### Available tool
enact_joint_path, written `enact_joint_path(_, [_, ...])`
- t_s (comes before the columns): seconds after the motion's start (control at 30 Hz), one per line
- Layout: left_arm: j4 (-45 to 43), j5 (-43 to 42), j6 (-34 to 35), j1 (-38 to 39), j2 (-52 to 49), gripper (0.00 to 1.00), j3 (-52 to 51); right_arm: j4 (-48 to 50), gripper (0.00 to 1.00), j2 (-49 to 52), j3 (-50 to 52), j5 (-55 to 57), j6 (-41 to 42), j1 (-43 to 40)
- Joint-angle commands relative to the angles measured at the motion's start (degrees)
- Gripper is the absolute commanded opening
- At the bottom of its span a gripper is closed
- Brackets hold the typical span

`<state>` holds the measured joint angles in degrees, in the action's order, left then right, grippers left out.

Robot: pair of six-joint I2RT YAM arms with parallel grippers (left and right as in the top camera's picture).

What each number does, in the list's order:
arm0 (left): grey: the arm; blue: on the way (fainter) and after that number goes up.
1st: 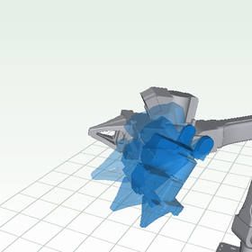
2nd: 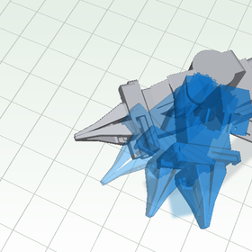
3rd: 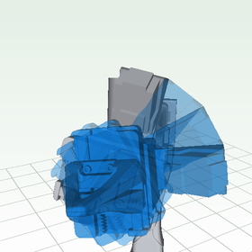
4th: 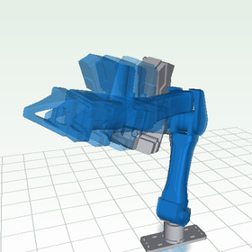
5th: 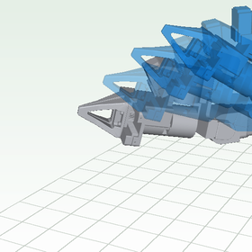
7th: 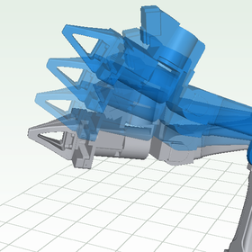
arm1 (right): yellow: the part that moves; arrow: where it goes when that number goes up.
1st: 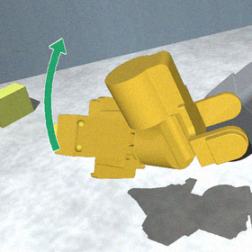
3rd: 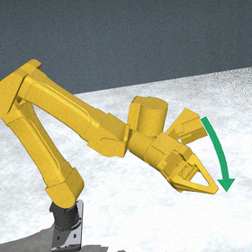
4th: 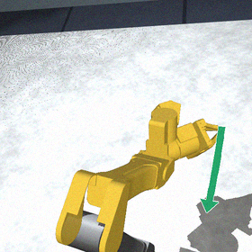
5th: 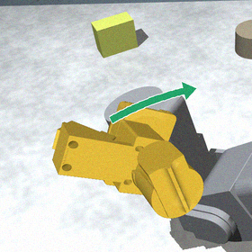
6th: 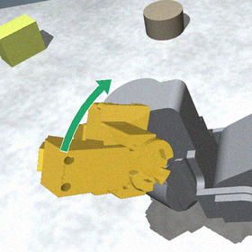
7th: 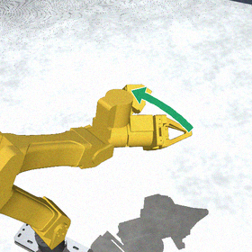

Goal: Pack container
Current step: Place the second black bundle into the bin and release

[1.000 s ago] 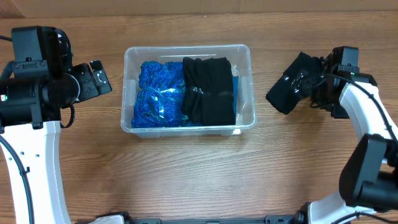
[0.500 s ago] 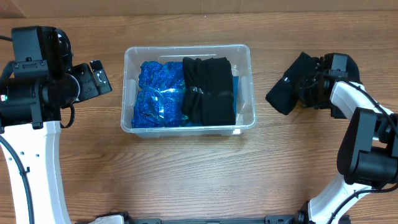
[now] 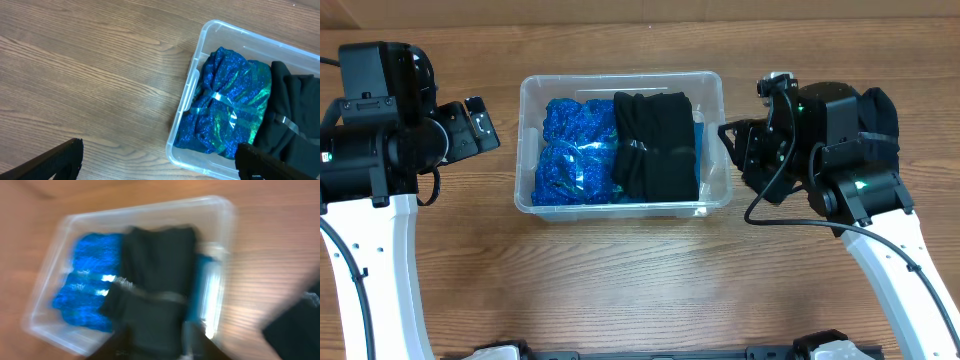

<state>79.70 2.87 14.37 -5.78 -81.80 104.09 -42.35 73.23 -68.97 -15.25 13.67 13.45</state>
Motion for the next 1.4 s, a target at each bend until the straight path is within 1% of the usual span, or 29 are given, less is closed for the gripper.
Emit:
enact_joint_path(0.0, [-0.2, 0.7, -1.1, -0.2, -0.2, 1.0, 0.2, -4.2, 0.84, 3.9, -0.4, 16.1, 8.1, -6.3])
enact_joint_path(0.07, [-0.2, 0.7, -1.1, -0.2, -0.2, 1.0, 0.2, -6.4, 0.95, 8.9, -0.3, 14.1, 8.0, -13.5])
enact_joint_path(0.1, [-0.2, 0.7, -1.1, -0.2, -0.2, 1.0, 0.2, -7.1, 0.97, 12.9, -0.2, 12.2, 8.0, -17.6])
enact_joint_path(0.2, [-0.2, 0.7, -1.1, -0.2, -0.2, 1.0, 0.2, -5.6, 0.99, 22.7, 0.2, 8.3, 7.4, -22.5])
enact_joint_path(0.27, [-0.2, 0.7, -1.1, -0.2, -0.2, 1.0, 0.2, -1.6, 0.99, 30.4, 0.2, 7.0, 7.6, -23.7])
enact_joint_path(0.33, [-0.2, 0.7, -1.1, -0.2, -0.2, 1.0, 0.2, 2.1, 0.98, 34.3, 0.2, 3.8, 7.7, -23.8])
enact_joint_path(0.37, [-0.2, 0.7, -1.1, -0.2, -0.2, 1.0, 0.2, 4.2, 0.92, 35.7, 0.2, 2.1, 7.8, -23.8])
enact_joint_path(0.4, [-0.2, 0.7, -1.1, -0.2, -0.2, 1.0, 0.2, 6.7, 0.71, 37.0, 0.2, 0.5, 7.8, -23.7])
enact_joint_path(0.43, [-0.2, 0.7, -1.1, -0.2, -0.2, 1.0, 0.2, 8.2, 0.43, 37.3, 0.2, 0.4, 8.6, -23.7])
enact_joint_path(0.47, [-0.2, 0.7, -1.1, -0.2, -0.2, 1.0, 0.2, 8.7, 0.25, 37.1, 0.2, 0.3, 8.5, -23.7])
enact_joint_path(0.5, [-0.2, 0.7, -1.1, -0.2, -0.2, 1.0, 0.2, 8.2, 0.11, 36.1, 0.0, 0.3, 8.4, -23.7])
enact_joint_path(0.53, [-0.2, 0.7, -1.1, -0.2, -0.2, 1.0, 0.2, 7.3, 0.06, 34.1, -0.1, 0.2, 7.4, -23.7])
enact_joint_path(0.57, [-0.2, 0.7, -1.1, -0.2, -0.2, 1.0, 0.2, 5.5, 0.04, 29.2, -0.2, -0.4, 5.4, -23.0])
enact_joint_path(0.63, [-0.2, 0.7, -1.1, -0.2, -0.2, 1.0, 0.2, 2.4, 0.04, 19.8, -0.2, -4.3, 1.2, -20.5])
enact_joint_path(0.7, [-0.2, 0.7, -1.1, -0.2, -0.2, 1.0, 0.2, 0.1, 0.04, 8.2, -0.2, -8.9, -3.0, -15.5])
enact_joint_path(0.77, [-0.2, 0.7, -1.1, -0.2, -0.2, 1.0, 0.2, 1.3, 0.04, -0.2, -0.2, -9.6, -3.3, -9.5])
enact_joint_path(0.83, [-0.2, 0.7, -1.1, -0.2, -0.2, 1.0, 0.2, 4.8, 0.04, -3.8, -0.2, -11.6, -3.3, -4.0])
enact_joint_path(0.9, [-0.2, 0.7, -1.1, -0.2, -0.2, 1.0, 0.2, 9.9, 0.04, -3.3, 0.0, -12.5, -4.0, 2.3])
enact_joint_path(0.97, [-0.2, 0.7, -1.1, -0.2, -0.2, 1.0, 0.2, 13.5, 0.04, 1.3, 0.0, -12.2, -5.2, 6.1])
enact_joint_path(1.07, [-0.2, 0.7, -1.1, -0.2, -0.2, 1.0, 0.2, 16.2, 0.04, 14.3, 0.0, -12.2, -6.2, 6.6])
enact_joint_path(1.13, [-0.2, 0.7, -1.1, -0.2, -0.2, 1.0, 0.2, 15.8, 0.05, 22.2, 0.0, -8.1, -6.7, 5.9])
enact_joint_path(1.17, [-0.2, 0.7, -1.1, -0.2, -0.2, 1.0, 0.2, 15.0, 0.38, 25.3, 0.0, -6.2, -6.5, 5.5])
enact_joint_path(1.2, [-0.2, 0.7, -1.1, -0.2, -0.2, 1.0, 0.2, 13.9, 0.53, 26.8, 0.0, -4.1, -5.5, 5.2])
enact_joint_path(1.27, [-0.2, 0.7, -1.1, -0.2, -0.2, 1.0, 0.2, 9.9, 0.54, 26.0, -1.1, -1.8, -4.5, 5.0])
enact_joint_path(1.33, [-0.2, 0.7, -1.1, -0.2, -0.2, 1.0, 0.2, 3.1, 0.54, 21.0, -5.9, -1.0, -4.5, 5.1])
enact_joint_path(1.37, [-0.2, 0.7, -1.1, -0.2, -0.2, 1.0, 0.2, 1.1, 0.54, 18.6, -7.8, -1.0, -4.5, 5.2])
